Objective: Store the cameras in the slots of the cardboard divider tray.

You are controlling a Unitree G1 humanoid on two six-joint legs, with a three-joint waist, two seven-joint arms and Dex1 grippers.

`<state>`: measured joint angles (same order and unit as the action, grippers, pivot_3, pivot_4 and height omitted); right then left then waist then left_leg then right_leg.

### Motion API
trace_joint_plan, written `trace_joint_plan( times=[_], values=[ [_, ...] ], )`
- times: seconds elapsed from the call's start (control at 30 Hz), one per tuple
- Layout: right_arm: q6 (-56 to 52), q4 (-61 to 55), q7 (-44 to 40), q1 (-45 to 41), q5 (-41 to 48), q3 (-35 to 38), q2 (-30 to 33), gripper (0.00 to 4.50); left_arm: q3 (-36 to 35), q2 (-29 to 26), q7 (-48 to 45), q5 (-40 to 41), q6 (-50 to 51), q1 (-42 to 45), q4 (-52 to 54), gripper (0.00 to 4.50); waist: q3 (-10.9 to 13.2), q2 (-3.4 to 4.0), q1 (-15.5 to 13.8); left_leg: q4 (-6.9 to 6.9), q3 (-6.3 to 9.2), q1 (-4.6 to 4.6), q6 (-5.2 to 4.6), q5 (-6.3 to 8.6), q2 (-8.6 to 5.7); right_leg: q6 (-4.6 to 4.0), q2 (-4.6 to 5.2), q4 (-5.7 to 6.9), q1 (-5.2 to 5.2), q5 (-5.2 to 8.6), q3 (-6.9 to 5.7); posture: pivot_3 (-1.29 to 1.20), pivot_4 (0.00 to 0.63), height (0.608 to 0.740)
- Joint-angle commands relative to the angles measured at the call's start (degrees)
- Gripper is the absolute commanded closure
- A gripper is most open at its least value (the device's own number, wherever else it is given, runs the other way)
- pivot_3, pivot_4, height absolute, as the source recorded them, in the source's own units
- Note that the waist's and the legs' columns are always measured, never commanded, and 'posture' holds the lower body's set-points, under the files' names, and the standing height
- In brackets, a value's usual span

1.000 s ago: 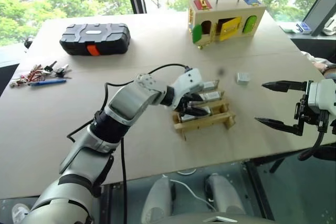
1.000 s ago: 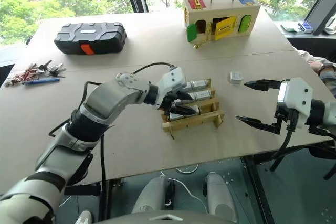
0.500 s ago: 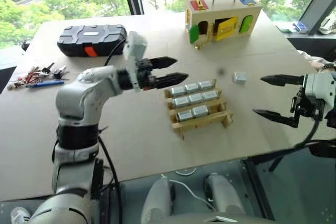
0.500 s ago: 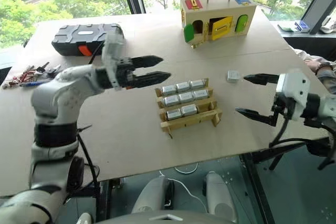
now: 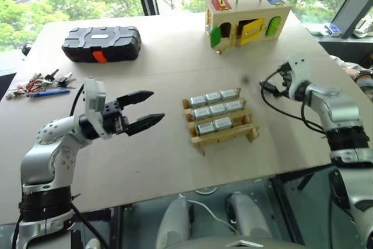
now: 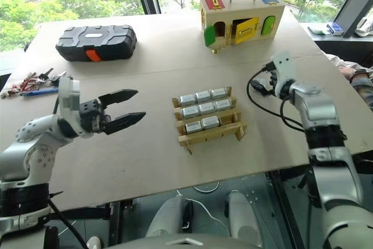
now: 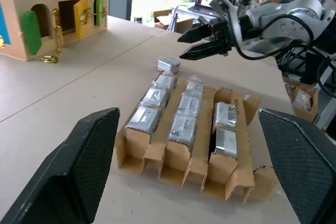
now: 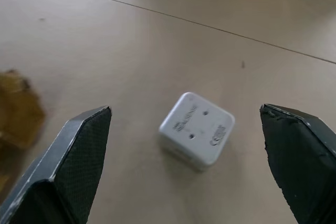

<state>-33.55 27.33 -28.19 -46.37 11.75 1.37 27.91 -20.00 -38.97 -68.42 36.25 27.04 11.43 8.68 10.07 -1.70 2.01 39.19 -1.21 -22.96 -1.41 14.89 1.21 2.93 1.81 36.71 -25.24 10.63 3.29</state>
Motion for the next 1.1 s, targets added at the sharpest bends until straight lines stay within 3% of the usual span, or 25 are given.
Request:
trace_joint_plan(
  times=[0.03,0.23,0.57,0.67,0.77,0.8,0.9,1.0,1.1],
  values=[
    [-0.57,6.38,5.62,-4.58,0.03,3.85,-2.36,0.00,-1.42,-0.58,1.36,1.61,-1.32,-1.42,3.56,0.10,0.00,0.00,0.04,-0.02,0.02,-0.01,-0.01,0.00,0.00,0.12,0.00,-0.03,0.01,-0.07,-0.02,0.00,0.150,0.740],
    [-4.00,10.09,7.66,-6.76,0.58,4.88,-4.80,0.00,-1.51,-0.60,2.36,3.31,-1.52,-2.64,5.51,0.10,0.01,0.02,0.32,-0.19,0.05,-0.01,-0.02,0.01,0.02,0.17,-0.01,-0.09,-0.03,-0.10,-0.04,0.00,0.150,0.740],
    [-2.16,15.88,9.12,-8.34,-0.47,5.16,-6.62,0.00,-2.47,-4.82,-3.87,4.98,-4.87,-2.09,1.38,0.10,0.01,0.04,0.62,-0.19,0.00,0.07,-0.02,0.01,0.05,0.15,-0.10,-0.05,-0.04,-0.08,-0.02,0.00,0.150,0.740],
    [-0.96,16.20,9.11,-8.30,-1.28,4.63,-6.74,0.83,-2.69,-5.49,-4.39,5.98,-4.34,-1.98,0.46,0.00,0.02,0.05,0.63,-0.19,-0.01,0.06,-0.02,0.01,0.06,0.16,-0.10,-0.06,-0.04,-0.07,-0.01,0.00,0.150,0.740],
    [-0.95,15.55,8.39,-7.71,-1.69,4.48,-6.41,2.12,-2.18,-5.24,-3.50,6.54,-3.75,-0.81,0.49,0.00,0.02,0.05,0.62,-0.20,-0.02,0.06,-0.02,0.01,0.06,0.16,-0.09,-0.06,-0.04,-0.08,-0.01,0.00,0.150,0.740],
    [-1.25,14.01,7.63,-6.91,-1.91,4.13,-5.94,2.55,-1.78,-5.02,-2.83,7.25,-2.83,-0.42,1.30,0.00,0.02,0.05,0.57,-0.20,0.00,0.04,-0.02,0.01,0.06,0.17,-0.10,-0.06,-0.06,-0.08,-0.02,0.00,0.150,0.740],
    [-0.18,4.74,4.49,-2.79,-2.81,2.39,-3.82,2.56,-0.17,-4.47,3.20,9.92,3.51,1.28,4.42,0.00,0.02,0.05,0.24,-0.20,0.04,0.01,-0.02,0.01,0.06,0.19,-0.08,-0.07,-0.06,-0.09,-0.03,0.00,0.150,0.740],
    [9.27,-13.61,-2.04,5.31,-7.04,-3.45,2.08,2.56,0.69,-3.61,14.39,18.85,16.70,5.42,8.28,0.00,0.06,0.11,-0.04,-0.20,0.23,-0.23,-0.03,0.02,0.05,0.24,0.06,-0.15,-0.14,-0.08,-0.18,0.00,0.150,0.740],
    [22.00,-36.89,-11.09,13.27,-11.30,-9.23,11.00,2.56,3.64,-2.54,31.48,30.22,34.27,15.47,8.02,0.00,0.17,0.29,-0.12,0.04,0.45,-0.82,-0.03,0.02,0.02,0.33,0.15,-0.07,-0.60,-0.09,-0.35,0.00,0.150,0.740]
  ],
)
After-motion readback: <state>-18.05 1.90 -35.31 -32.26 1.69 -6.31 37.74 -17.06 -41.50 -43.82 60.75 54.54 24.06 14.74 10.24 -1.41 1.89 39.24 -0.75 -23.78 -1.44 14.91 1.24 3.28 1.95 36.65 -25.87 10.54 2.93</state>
